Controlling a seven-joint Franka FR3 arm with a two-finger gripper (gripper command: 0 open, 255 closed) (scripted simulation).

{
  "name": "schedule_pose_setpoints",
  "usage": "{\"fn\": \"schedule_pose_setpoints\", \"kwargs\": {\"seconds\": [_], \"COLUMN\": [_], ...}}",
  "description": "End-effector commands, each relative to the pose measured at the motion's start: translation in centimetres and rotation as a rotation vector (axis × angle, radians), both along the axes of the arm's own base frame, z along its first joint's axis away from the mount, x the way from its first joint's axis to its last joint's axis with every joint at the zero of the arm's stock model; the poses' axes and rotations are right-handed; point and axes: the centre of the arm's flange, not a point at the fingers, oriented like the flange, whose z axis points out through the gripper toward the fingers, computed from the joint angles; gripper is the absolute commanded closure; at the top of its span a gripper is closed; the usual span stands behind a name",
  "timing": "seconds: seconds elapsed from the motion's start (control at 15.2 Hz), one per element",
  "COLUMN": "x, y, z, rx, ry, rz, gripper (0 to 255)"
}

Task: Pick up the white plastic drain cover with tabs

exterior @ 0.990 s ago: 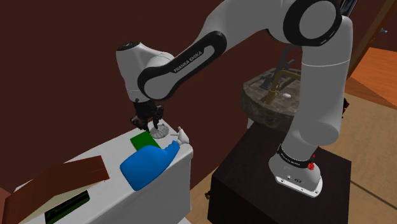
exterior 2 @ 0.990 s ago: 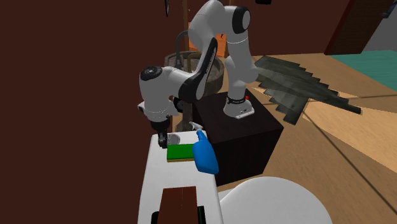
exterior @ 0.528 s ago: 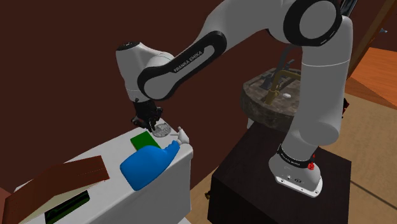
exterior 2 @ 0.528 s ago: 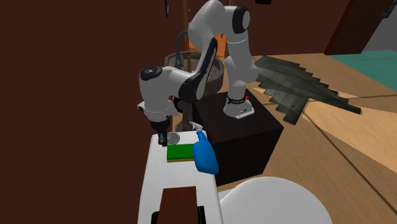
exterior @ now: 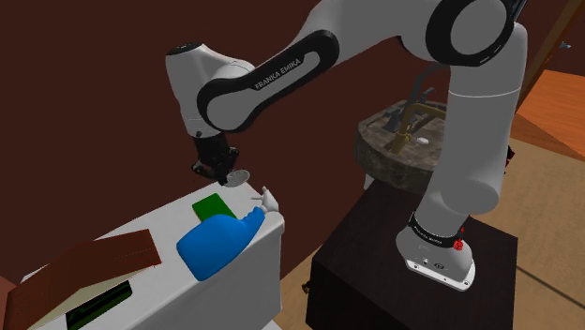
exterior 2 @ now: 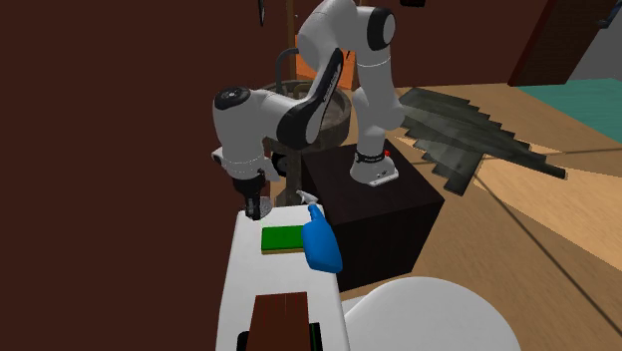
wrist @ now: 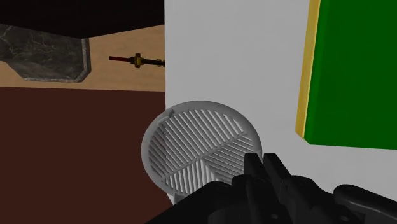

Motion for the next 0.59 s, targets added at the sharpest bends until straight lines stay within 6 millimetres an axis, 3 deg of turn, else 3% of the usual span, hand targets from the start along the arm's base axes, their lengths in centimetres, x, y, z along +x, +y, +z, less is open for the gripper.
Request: {"fn": "schedule_pose_setpoints", "kwargs": {"seconds": [0.0,0.4,0.53], "x": [0.0,0.0,0.0], "y": [0.0,0.0,0.0], "z": [1.0,4.2,4.3], "rx": [0.000,0.000,0.000], "ry": [0.000,0.000,0.000], "rz": [0.000,0.000,0.000], "gripper": [255,255,255]}}
